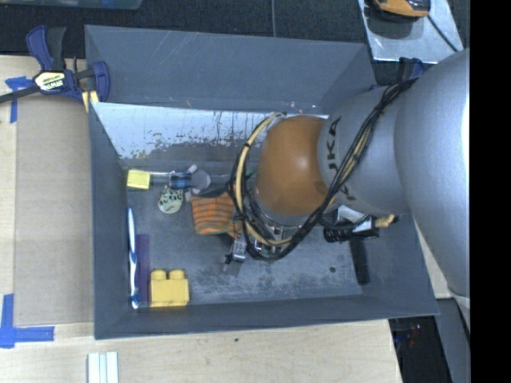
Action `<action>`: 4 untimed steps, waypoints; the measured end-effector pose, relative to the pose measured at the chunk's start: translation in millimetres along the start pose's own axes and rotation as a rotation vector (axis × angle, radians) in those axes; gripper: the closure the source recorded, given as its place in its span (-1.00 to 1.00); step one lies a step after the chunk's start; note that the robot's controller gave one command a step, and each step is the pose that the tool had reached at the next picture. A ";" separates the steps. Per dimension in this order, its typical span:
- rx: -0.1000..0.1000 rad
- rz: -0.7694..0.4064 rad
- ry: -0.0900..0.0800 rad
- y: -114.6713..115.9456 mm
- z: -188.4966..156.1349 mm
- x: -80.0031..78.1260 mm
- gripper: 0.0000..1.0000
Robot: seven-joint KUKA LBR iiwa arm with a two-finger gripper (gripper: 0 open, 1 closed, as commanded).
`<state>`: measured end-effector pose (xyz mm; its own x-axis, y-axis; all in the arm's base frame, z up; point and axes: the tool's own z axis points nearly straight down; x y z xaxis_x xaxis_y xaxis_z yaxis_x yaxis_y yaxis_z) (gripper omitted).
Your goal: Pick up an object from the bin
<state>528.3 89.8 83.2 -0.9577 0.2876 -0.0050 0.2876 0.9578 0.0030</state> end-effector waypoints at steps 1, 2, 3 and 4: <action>-0.006 0.043 -0.005 0.7 -31.4 30.1 1.00; -0.006 0.044 -0.005 0.6 -31.4 30.1 1.00; -0.007 0.022 -0.007 -1.3 -41.4 26.3 1.00; -0.004 0.030 -0.002 -2.7 -119.6 20.7 1.00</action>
Offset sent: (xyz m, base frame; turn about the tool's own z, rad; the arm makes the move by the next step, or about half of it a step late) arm 0.0000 0.0000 0.0000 0.0000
